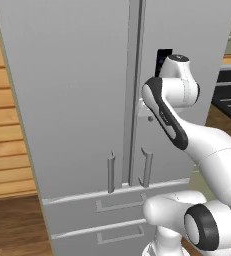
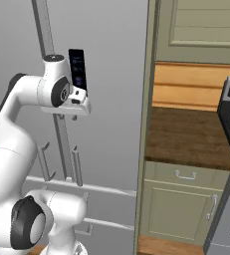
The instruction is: Take the strawberry from the fridge and place it on top of the pancake, located on the dining counter.
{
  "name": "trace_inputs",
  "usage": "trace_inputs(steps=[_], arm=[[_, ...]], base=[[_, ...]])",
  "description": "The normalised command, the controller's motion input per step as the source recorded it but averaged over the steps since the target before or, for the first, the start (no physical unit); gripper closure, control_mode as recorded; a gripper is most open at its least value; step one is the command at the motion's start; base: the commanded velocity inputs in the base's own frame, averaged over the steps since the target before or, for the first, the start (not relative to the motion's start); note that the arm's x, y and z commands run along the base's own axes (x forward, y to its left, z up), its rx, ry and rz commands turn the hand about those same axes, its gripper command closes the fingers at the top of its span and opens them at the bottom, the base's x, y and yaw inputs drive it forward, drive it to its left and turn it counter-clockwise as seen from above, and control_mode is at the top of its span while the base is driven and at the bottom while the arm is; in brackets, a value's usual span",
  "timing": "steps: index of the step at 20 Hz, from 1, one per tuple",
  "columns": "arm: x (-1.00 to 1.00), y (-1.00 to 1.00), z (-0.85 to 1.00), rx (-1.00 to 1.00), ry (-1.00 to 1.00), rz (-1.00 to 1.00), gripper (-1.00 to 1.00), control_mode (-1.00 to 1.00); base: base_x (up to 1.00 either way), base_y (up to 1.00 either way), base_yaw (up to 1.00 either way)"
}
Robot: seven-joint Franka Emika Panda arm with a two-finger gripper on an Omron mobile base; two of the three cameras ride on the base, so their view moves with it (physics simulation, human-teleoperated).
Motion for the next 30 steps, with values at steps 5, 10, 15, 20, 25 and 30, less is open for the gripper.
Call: trace_inputs(steps=[5, 10, 15, 20, 25, 30], arm=[[-0.01, 0.0, 0.0, 0.0, 0.0, 0.0, -1.0, 1.0], [0.0, 0.0, 0.0, 0.0, 0.0, 0.0, -1.0, 1.0], [0.0, 0.0, 0.0, 0.0, 0.0, 0.0, -1.0, 1.0], [0.0, 0.0, 0.0, 0.0, 0.0, 0.0, -1.0, 1.0], [0.0, 0.0, 0.0, 0.0, 0.0, 0.0, -1.0, 1.0], [0.0, 0.0, 0.0, 0.0, 0.0, 0.0, -1.0, 1.0]], base=[[-0.12, 0.07, -0.02], [0.0, 0.32, -0.09], [0.0, 0.2, -0.04], [0.0, 0.48, -0.03], [-0.07, 0.18, 0.0], [-0.53, 0.0, 0.0]])
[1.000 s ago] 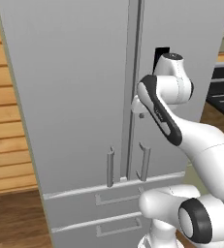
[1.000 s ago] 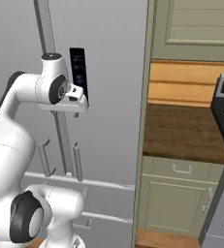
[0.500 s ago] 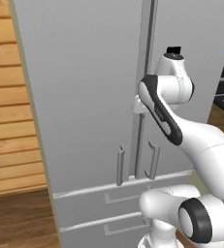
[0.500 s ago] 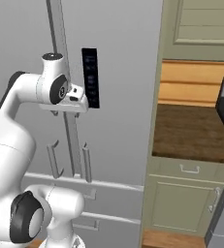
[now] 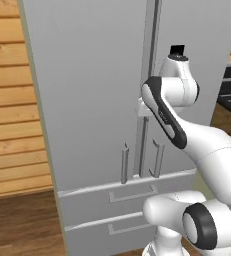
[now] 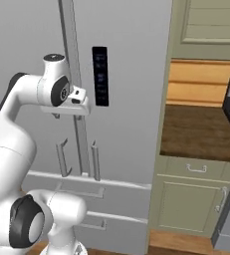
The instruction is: Take the strawberry from the fridge and place it on top of the pancake, located on the dining counter.
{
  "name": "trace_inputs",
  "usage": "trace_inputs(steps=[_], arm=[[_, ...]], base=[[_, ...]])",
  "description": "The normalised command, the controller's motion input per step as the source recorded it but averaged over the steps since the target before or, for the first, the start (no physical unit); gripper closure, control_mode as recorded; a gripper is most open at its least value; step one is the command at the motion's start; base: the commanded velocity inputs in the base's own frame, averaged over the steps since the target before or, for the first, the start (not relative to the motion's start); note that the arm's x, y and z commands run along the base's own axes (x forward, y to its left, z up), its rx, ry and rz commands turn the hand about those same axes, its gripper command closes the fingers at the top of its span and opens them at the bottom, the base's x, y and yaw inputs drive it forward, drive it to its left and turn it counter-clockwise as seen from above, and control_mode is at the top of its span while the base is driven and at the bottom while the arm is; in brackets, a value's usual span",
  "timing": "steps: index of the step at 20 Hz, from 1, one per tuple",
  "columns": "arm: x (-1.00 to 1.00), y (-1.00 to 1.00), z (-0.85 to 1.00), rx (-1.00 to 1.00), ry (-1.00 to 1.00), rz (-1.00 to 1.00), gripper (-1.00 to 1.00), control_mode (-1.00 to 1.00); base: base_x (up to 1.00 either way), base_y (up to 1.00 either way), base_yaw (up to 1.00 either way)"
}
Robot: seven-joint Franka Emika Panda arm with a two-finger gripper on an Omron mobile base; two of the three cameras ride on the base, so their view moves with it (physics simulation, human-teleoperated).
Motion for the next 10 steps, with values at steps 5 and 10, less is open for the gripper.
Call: trace_inputs(steps=[5, 10], arm=[[0.0, 0.0, 0.0, 0.0, 0.0, 0.0, -1.0, 1.0], [0.0, 0.0, 0.0, 0.0, 0.0, 0.0, -1.0, 1.0]], base=[[-0.65, 0.0, 0.0], [-0.68, 0.0, -0.02]])
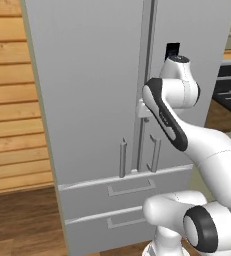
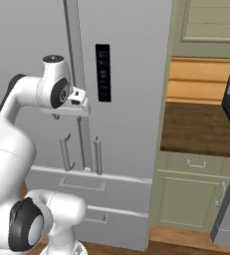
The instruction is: Take the strawberry from the fridge and place it on top of the pancake, located on the dining counter.
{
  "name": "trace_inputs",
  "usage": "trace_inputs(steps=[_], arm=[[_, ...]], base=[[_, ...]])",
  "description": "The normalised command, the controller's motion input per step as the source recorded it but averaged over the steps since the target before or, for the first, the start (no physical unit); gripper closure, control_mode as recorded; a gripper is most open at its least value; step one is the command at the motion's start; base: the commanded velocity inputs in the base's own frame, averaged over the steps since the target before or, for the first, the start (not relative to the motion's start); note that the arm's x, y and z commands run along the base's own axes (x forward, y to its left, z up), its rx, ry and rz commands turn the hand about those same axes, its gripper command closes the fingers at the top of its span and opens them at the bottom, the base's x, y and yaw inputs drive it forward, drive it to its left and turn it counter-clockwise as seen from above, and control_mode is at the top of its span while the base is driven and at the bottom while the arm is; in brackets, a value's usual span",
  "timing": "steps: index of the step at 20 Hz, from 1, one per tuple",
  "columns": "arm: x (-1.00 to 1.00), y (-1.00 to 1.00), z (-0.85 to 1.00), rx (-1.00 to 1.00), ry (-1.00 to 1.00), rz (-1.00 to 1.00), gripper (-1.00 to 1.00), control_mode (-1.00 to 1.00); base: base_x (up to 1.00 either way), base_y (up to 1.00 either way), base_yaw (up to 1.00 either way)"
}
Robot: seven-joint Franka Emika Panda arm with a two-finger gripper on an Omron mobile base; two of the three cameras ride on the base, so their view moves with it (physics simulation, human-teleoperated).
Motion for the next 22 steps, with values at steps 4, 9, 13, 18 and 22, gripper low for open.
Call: trace_inputs(steps=[4, 9, 13, 18, 22], arm=[[0.0, 0.0, 0.0, 0.0, 0.0, 0.0, -1.0, 1.0], [0.0, 0.0, -0.05, 0.0, 0.0, 0.0, -1.0, -1.0], [0.07, -0.18, -0.47, 0.05, 0.0, 0.0, -1.0, -1.0], [0.13, -0.22, -0.63, 0.02, 0.0, 0.0, -1.0, -1.0], [0.35, -0.3, -0.59, 0.0, 0.0, 0.0, -1.0, -1.0]], base=[[-0.57, -0.03, -0.03], [-0.02, -0.01, -0.01], [0.0, 0.0, 0.0], [0.0, 0.0, 0.0], [0.0, 0.0, 0.0]])
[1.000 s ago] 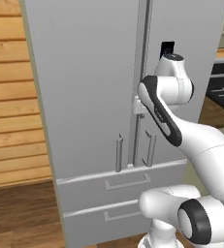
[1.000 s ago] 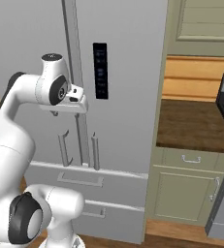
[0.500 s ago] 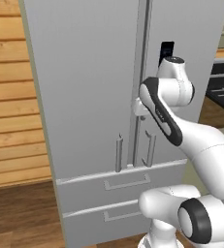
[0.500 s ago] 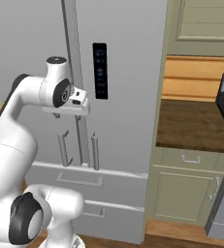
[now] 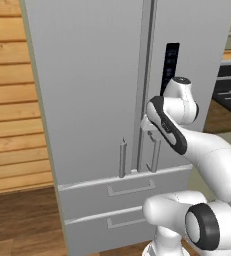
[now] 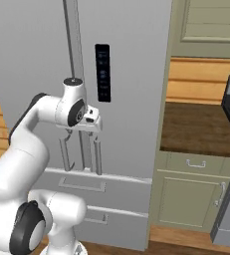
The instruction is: Take the strawberry from the fridge and place it on top of the pancake, located on the dining counter.
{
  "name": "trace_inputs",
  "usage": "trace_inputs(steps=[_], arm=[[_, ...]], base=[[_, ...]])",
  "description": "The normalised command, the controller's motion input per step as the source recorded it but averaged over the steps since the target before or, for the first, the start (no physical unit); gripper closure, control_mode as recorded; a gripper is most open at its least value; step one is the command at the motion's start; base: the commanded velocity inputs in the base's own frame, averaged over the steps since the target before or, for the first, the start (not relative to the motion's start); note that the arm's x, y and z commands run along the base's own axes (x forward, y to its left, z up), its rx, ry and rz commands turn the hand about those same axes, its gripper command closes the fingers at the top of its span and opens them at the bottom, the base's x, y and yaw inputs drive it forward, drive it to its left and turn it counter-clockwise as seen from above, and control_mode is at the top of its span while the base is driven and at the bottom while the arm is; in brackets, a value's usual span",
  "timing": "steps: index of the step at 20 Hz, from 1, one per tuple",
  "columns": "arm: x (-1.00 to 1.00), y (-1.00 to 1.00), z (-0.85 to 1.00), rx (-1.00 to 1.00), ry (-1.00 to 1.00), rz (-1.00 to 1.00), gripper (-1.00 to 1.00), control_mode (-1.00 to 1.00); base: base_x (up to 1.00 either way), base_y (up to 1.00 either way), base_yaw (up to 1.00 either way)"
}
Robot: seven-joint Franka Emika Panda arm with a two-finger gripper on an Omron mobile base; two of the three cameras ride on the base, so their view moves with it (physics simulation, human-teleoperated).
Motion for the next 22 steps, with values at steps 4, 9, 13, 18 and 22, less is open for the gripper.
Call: trace_inputs(steps=[4, 9, 13, 18, 22], arm=[[0.35, -0.24, -0.59, -0.1, -0.07, 0.0, -1.0, -1.0], [0.38, -0.18, -0.6, -0.12, -0.08, 0.0, -1.0, -1.0], [0.3, -0.19, -0.48, -0.04, -0.1, 0.0, -1.0, -1.0], [0.27, -0.25, -0.12, 0.0, -0.07, 0.0, -1.0, -1.0], [0.08, -0.03, -0.03, 0.0, -0.06, 0.0, -1.0, -1.0]], base=[[0.0, 0.0, 0.0], [0.0, 0.0, 0.0], [0.0, 0.0, 0.0], [0.0, 0.0, 0.0], [0.0, 0.0, 0.0]])
